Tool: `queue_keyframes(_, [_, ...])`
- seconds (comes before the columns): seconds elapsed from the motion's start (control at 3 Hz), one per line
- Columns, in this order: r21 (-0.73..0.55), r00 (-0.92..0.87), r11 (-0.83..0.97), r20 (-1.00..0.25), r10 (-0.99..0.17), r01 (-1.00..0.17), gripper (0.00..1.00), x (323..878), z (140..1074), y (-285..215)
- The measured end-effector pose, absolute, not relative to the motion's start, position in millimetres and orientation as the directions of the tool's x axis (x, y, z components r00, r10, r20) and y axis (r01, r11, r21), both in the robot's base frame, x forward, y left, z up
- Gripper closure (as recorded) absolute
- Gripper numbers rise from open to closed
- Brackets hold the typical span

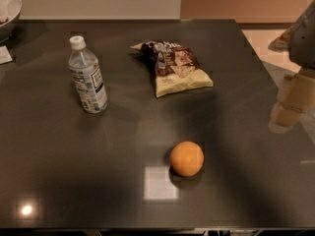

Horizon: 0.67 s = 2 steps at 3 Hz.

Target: Move blue plastic bottle near orange

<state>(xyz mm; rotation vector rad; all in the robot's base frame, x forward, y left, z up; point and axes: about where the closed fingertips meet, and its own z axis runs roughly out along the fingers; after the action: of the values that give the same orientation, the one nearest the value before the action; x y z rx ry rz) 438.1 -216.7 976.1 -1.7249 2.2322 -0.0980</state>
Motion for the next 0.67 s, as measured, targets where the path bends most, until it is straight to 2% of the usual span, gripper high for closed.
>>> queue_keyframes(0.67, [-0.244, -0.208, 0.257, -0.207, -0.956, -0.935, 0.0, 442.2, 977.4, -212.3])
